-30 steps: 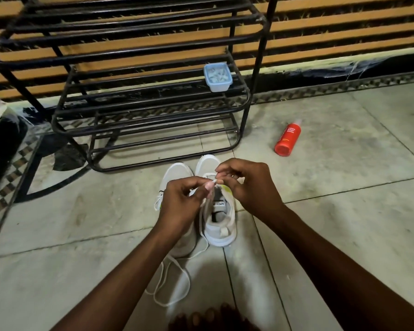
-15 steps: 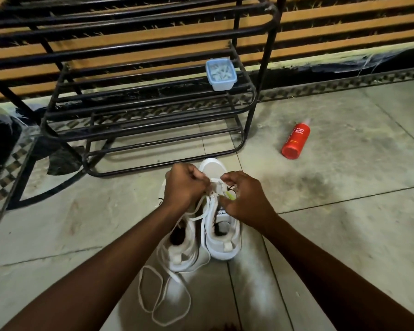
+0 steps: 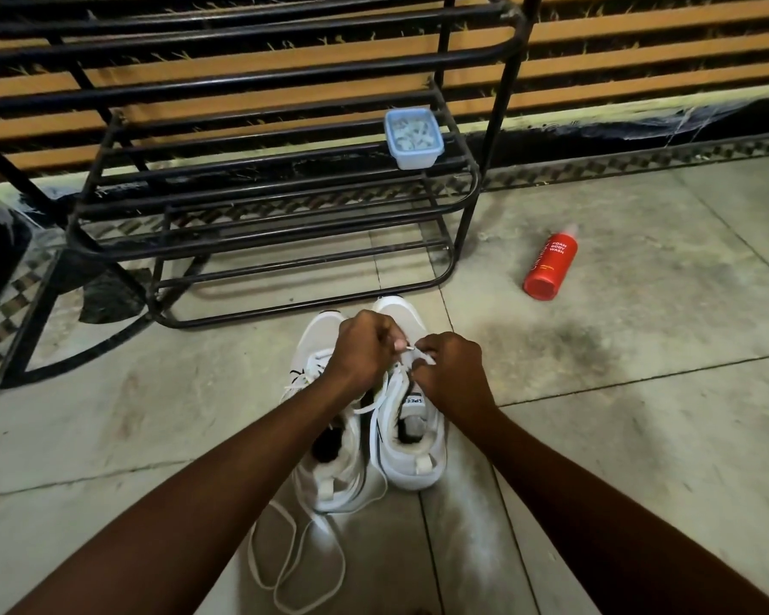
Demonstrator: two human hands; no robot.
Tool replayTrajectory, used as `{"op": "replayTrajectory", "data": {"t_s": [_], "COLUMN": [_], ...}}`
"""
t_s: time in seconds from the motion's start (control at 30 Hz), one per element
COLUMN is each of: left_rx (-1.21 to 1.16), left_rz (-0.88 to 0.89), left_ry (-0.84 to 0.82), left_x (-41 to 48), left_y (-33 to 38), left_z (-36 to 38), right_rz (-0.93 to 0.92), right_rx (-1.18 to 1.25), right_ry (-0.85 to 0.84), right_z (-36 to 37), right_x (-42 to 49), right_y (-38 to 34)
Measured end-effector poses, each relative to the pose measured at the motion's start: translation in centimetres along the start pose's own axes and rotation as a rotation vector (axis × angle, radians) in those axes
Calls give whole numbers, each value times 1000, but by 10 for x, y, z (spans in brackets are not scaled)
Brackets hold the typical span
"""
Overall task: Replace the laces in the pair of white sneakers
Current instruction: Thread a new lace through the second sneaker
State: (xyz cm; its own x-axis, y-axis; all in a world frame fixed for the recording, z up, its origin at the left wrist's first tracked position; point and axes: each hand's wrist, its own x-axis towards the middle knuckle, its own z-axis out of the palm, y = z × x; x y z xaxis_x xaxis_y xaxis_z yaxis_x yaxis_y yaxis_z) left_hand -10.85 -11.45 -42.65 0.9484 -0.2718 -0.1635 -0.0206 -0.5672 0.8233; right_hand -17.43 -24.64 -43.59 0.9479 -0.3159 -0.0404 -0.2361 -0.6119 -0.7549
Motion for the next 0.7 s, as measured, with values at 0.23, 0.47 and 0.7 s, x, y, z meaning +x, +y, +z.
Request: {"op": "replayTrajectory", "data": {"t_s": [0.23, 0.47, 0.7], "left_rx": [164, 220, 260], "left_rz": [-5, 22, 29], "left_ry": [90, 65, 80], "left_x": [-6, -6, -7], "left_y": [2, -2, -3], "left_z": [16, 22, 27], "right_rz": [258, 296, 276], "right_rx": [302, 470, 506], "right_ry": [-13, -58, -87], "right_z": [-9, -11, -11], "right_x": [4, 5, 4], "right_y": [10, 20, 26]}}
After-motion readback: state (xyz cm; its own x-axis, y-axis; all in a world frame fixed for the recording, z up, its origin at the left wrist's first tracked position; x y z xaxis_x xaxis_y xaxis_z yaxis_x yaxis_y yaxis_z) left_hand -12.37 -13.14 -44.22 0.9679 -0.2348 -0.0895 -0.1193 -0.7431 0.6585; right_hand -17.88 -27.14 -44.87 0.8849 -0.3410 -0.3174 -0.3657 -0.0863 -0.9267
